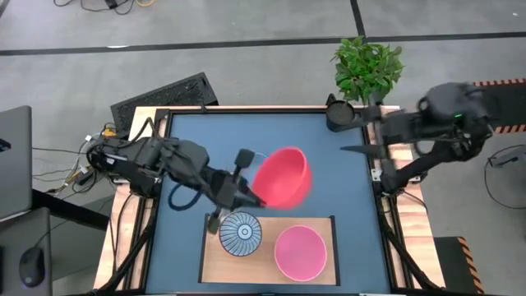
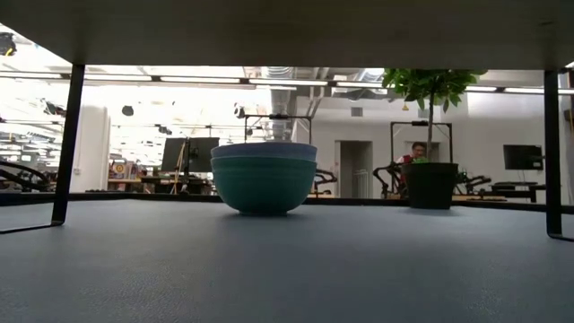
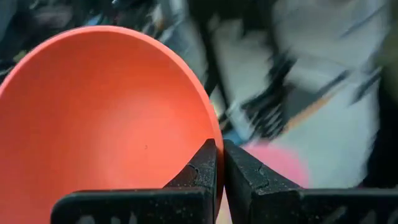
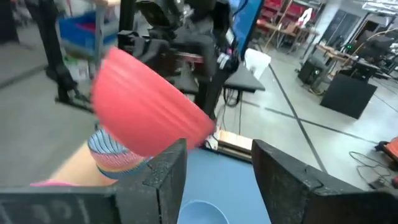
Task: Place and stack bowls onto a shelf
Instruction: Stack the orange bowl on top of the pink bowl on the shelf
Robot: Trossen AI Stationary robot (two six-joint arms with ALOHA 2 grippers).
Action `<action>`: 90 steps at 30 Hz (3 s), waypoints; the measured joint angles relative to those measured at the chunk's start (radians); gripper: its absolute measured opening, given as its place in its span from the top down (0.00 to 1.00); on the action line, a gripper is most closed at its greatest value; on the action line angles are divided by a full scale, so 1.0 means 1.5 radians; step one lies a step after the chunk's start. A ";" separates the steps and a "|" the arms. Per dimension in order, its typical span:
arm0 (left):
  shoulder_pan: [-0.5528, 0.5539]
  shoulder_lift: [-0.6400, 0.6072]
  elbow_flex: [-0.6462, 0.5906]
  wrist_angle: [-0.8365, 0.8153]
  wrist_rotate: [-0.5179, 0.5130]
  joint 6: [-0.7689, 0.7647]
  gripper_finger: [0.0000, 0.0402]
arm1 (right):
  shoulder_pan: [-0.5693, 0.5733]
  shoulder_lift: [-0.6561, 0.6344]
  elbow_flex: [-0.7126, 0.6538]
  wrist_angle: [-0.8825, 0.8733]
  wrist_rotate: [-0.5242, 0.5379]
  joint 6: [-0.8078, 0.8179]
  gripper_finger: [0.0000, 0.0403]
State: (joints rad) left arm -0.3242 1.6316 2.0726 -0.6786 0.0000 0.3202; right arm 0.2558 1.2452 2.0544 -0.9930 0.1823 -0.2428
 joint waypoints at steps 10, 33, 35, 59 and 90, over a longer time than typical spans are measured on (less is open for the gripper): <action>-0.018 0.098 0.000 0.105 0.105 -0.098 1.00 | 0.000 -0.042 0.000 -0.035 0.002 0.026 0.52; -0.097 0.248 0.090 -0.041 -0.044 -0.047 1.00 | -0.002 -0.041 0.000 -0.144 0.002 0.087 0.53; -0.099 0.272 0.132 -0.079 -0.041 -0.048 1.00 | -0.002 -0.041 0.000 -0.150 0.002 0.087 0.53; -0.109 0.305 0.189 -0.147 -0.028 -0.116 0.86 | -0.002 -0.036 0.000 -0.169 0.001 0.087 0.53; -0.133 0.058 0.188 -0.068 -0.288 -0.114 0.85 | 0.096 0.081 -0.372 0.304 -0.105 0.100 0.53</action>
State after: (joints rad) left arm -0.5244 1.7192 2.3539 -0.7806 -0.4317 0.1486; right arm 0.3993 1.3672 1.4963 -0.5370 0.0246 -0.0921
